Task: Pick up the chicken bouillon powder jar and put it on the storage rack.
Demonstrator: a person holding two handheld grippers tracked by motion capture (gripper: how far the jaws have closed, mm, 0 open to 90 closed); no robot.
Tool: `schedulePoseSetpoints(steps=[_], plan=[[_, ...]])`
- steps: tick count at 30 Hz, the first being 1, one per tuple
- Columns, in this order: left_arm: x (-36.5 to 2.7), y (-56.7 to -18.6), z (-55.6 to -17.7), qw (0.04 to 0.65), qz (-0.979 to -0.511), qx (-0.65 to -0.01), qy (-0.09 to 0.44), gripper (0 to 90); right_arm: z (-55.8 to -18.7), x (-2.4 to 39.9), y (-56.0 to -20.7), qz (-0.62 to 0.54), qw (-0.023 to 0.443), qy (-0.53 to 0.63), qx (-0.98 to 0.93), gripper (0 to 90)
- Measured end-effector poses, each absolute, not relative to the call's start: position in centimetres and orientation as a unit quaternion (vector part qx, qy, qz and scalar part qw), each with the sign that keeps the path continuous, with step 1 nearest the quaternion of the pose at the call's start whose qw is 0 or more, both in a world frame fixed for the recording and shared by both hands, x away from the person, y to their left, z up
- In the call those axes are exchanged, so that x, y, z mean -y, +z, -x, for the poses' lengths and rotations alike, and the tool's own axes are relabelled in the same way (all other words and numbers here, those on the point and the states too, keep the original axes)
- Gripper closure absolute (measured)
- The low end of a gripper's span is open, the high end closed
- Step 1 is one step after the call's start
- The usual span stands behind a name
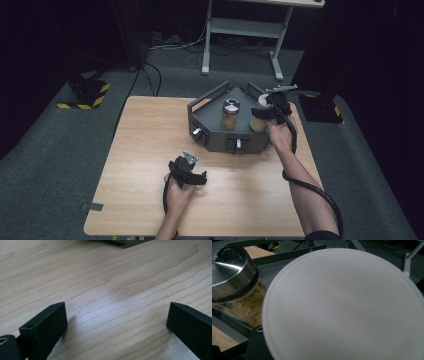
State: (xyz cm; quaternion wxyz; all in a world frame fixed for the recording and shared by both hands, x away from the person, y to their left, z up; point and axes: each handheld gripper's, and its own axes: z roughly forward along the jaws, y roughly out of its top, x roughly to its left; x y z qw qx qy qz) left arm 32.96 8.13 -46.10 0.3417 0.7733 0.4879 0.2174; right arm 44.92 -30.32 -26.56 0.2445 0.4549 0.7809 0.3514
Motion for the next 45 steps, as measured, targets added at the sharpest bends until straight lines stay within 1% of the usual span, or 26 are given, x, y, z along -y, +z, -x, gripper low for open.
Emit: schedulePoseSetpoints(steps=[25, 26, 27, 28, 29, 32, 37, 45], plan=[[-8.1, -46.1, -33.0, 0.341, -0.774, -0.487, 0.217, 3.4, -45.2, 30.1, -26.3, -0.458, 0.241, 0.343, -0.784, 33.5], [-8.1, -46.1, -33.0, 0.341, -0.774, -0.487, 0.218, 3.3, -45.2, 30.1, -26.4, -0.461, 0.241, 0.343, -0.782, 28.5], [-8.1, -46.1, -33.0, 0.341, -0.774, -0.487, 0.217, 3.4, -45.2, 30.1, -26.4, -0.464, 0.242, 0.343, -0.78, 25.8], [-8.1, -46.1, -33.0, 0.341, -0.774, -0.487, 0.217, 3.4, -45.2, 30.1, -26.4, -0.464, 0.242, 0.343, -0.78, 25.8], [-8.1, -46.1, -33.0, 0.341, -0.774, -0.488, 0.218, 3.4, -45.1, 30.1, -26.5, -0.468, 0.243, 0.343, -0.777, 20.0], [-8.1, -46.1, -33.0, 0.341, -0.774, -0.487, 0.218, 3.4, -44.9, 30.3, -26.6, -0.469, 0.245, 0.348, -0.774, 14.0], [-8.1, -46.1, -33.0, 0.341, -0.774, -0.487, 0.218, 3.4, -44.6, 30.5, -26.7, -0.468, 0.247, 0.355, -0.771, 9.9], [-8.1, -46.1, -32.9, 0.342, -0.773, -0.488, 0.218, 3.4, -43.8, 31.0, -26.9, -0.465, 0.253, 0.364, -0.766, 8.4]])
